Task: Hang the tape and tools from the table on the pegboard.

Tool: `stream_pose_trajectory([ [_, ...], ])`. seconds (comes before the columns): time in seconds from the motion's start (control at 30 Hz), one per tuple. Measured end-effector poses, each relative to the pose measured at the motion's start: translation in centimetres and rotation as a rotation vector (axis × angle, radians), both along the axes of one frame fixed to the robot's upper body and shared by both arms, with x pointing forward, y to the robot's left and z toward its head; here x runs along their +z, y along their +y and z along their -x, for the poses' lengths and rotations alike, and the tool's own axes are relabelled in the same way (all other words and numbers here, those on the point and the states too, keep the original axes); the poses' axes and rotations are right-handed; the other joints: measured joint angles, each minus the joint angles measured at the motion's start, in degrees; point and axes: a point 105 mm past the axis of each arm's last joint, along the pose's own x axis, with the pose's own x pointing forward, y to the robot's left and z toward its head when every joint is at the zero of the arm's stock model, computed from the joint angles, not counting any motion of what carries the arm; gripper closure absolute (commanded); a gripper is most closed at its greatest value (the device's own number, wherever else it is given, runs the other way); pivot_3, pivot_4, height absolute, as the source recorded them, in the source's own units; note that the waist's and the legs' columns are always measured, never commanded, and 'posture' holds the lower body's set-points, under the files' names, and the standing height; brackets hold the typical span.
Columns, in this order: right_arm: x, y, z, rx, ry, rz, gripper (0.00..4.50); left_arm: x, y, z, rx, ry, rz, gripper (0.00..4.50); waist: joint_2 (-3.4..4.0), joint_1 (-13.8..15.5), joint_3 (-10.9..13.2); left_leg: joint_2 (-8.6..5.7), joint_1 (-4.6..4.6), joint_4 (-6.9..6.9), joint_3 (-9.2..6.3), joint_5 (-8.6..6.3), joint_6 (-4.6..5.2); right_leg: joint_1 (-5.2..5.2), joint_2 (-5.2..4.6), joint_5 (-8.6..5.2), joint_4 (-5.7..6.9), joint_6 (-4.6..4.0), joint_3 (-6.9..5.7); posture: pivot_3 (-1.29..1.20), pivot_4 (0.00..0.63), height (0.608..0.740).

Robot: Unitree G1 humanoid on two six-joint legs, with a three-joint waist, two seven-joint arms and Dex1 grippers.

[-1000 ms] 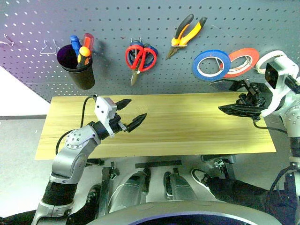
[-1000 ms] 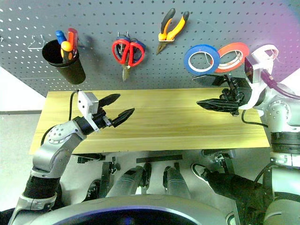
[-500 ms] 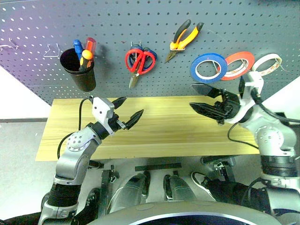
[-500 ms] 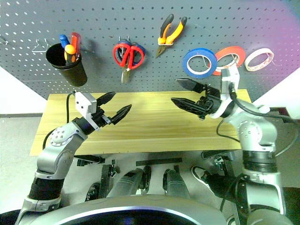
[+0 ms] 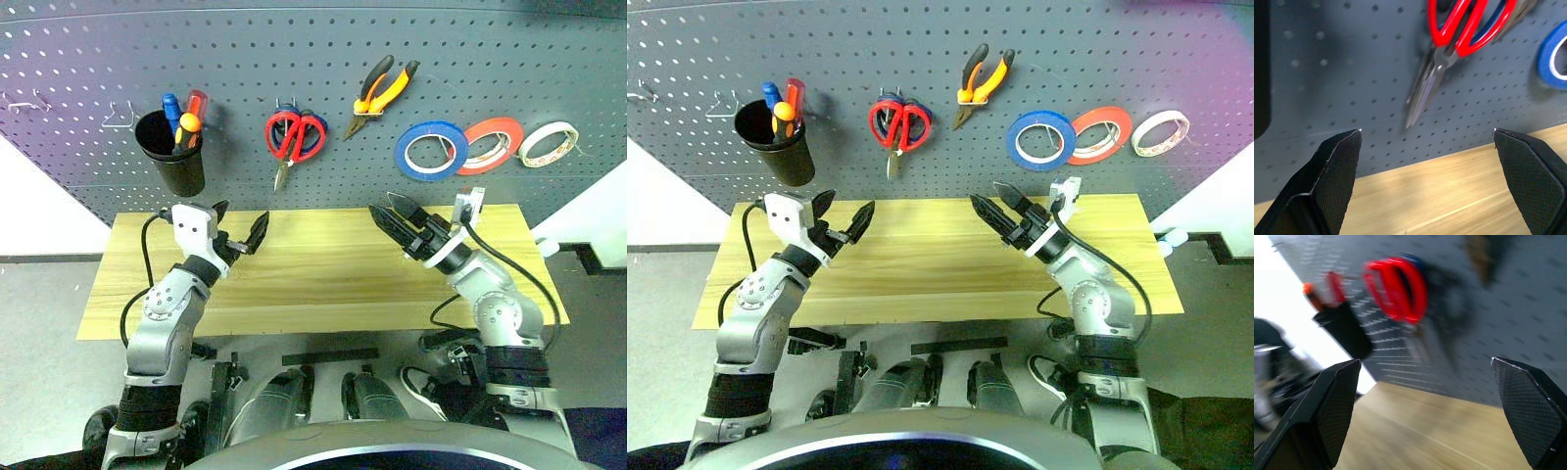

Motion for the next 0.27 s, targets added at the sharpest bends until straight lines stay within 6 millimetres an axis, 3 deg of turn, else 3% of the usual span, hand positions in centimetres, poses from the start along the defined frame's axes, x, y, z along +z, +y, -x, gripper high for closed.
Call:
stream_pose_trajectory([
  [0.27, -2.3, -1.1, -0.9, -0.192, 0.049, 0.046, 0.0, -0.9, 0.4, -0.4, 0.059, 0.003, -0.016, 0.02, 0.16, -0.1, -1.1, 0.0, 0.43, -0.17, 0.04, -0.01, -0.01, 0.24, 0.02, -0.01, -0.01, -0.01, 0.03, -0.02, 0.177, 0.74],
])
